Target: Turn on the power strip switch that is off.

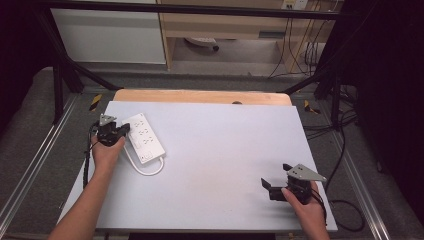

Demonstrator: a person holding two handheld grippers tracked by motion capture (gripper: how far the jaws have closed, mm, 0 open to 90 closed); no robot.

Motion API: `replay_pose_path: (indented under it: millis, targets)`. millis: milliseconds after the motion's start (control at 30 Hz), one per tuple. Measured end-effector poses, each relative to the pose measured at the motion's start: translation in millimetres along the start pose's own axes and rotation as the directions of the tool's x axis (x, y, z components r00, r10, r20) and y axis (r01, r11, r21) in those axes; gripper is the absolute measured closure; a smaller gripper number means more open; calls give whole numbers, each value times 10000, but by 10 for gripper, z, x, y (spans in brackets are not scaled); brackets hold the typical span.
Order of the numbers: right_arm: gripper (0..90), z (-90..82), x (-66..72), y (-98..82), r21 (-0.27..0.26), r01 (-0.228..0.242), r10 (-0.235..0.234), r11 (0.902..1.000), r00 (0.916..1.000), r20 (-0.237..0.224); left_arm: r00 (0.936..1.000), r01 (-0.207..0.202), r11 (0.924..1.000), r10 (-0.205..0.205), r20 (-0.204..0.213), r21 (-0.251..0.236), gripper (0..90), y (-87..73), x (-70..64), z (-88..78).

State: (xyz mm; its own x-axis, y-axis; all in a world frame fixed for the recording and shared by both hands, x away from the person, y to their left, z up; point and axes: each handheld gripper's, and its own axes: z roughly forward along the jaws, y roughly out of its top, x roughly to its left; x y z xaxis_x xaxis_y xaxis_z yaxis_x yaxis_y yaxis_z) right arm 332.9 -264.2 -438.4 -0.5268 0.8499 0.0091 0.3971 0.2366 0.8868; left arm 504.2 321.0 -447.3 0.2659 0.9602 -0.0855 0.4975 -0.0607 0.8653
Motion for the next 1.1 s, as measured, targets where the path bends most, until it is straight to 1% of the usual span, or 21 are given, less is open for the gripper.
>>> replay_pose_path:
  millis: [200, 433, 600, 633, 700, 767, 867, 967, 1100]
  targets:
    - [31, 2, 0, -1, 17, 13, -13, 10000, 10000, 1, 10000, 41, 10000, -41, 15, -11, 900, -6, 6, 3]
    - [32, -3, 1, 0, 2, 5, -5, 10000, 10000, 9, 9999, -131, 9999, 130, 111, 21, 900, -4, -2, -3]
    - [31, -3, 1, -2, 35, 26, -26, 10000, 10000, 4, 9997, -233, 9997, 232, 91, 80, 900, -4, -17, -4]
    - [31, -2, 1, -2, 40, 35, -35, 10000, 10000, 8, 9995, -273, 9995, 270, 188, 163, 900, -10, -20, 1]
    - [32, -4, 0, -2, 38, 24, -24, 10000, 10000, 9, 9992, -312, 9994, 308, 254, 170, 900, -10, -38, 3]
    - [31, -5, 0, -2, 19, 14, -14, 10000, 10000, 9, 9987, -464, 9988, 461, 215, 159, 900, -10, -51, 7]
    - [31, -4, -1, -3, 40, 29, -29, 10000, 10000, 7, 9993, -343, 9994, 343, 149, 19, 900, -17, -30, 17]
    - [31, -7, -3, -4, 24, 23, -23, 10000, 10000, 14, 9997, -162, 9998, 163, 177, -93, 900, -27, -7, 22]
    - [31, -2, -9, -6, 52, -1, 1, 10000, 10000, 13, 9997, -151, 9998, 154, 199, -141, 900, -32, -3, 22]
